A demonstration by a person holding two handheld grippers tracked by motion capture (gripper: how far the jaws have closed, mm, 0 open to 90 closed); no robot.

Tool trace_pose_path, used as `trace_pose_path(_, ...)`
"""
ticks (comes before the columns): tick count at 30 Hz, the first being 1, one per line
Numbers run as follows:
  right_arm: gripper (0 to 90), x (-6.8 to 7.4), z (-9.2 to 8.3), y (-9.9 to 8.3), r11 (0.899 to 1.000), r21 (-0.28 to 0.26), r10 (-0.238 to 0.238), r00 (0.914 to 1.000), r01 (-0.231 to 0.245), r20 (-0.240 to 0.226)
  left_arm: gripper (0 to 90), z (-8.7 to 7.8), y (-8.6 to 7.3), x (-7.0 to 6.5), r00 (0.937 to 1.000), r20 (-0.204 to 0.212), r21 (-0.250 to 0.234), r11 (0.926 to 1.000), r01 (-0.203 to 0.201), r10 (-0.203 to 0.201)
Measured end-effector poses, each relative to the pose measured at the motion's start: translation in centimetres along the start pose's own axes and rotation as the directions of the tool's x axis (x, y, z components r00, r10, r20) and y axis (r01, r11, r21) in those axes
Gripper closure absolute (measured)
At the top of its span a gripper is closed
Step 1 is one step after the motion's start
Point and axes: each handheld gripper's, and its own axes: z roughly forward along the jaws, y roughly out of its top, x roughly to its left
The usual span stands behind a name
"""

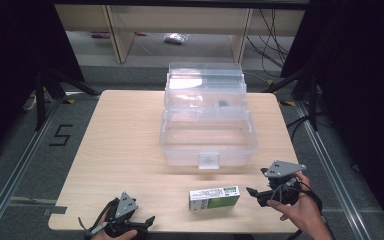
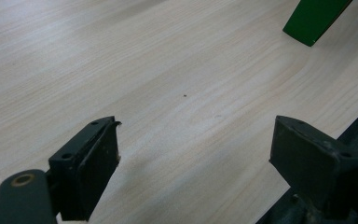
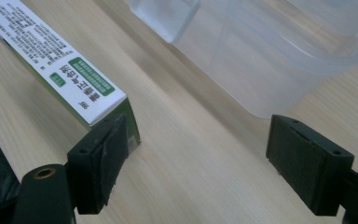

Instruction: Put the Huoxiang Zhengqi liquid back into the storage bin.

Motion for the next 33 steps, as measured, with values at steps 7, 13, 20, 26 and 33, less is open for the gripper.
trace_pose_path(7, 22.0, 1.0, -0.2, 1.3, 0.999, 0.021, -0.035, 0.9992, 0.036, -0.017, 14.7, 0.0, 0.0, 0.0, 1.0, 0.0, 0.001, 1.0, 0.001, -0.001)
trace_pose_path(13, 22.0, 1.1, -0.2, 1.9, 0.996, 0.024, -0.08, 0.9965, 0.081, -0.024, 14.8, 0.0, 0.0, 0.0, 1.0, -0.002, 0.0, 1.0, 0.0, 0.0)
trace_pose_path(20, 21.8, 1.8, 0.0, 3.1, 0.993, 0.041, -0.112, 0.9927, 0.114, -0.045, 14.8, 0.0, 0.0, 0.2, 0.9998, -0.012, 0.01, 0.9998, -0.015, 0.015)
trace_pose_path(26, 21.1, 2.3, 0.7, 4.3, 0.981, 0.045, -0.184, 0.9794, 0.188, -0.084, 14.7, -0.1, 0.0, 0.2, 0.9998, -0.012, 0.013, 0.9998, -0.018, 0.018)
trace_pose_path(33, 20.8, 3.4, 1.5, 5.2, 0.972, 0.071, -0.214, 0.9686, 0.224, -0.127, 14.8, -0.1, 0.0, 0.1, 0.9999, -0.01, 0.01, 0.9999, -0.014, 0.014)
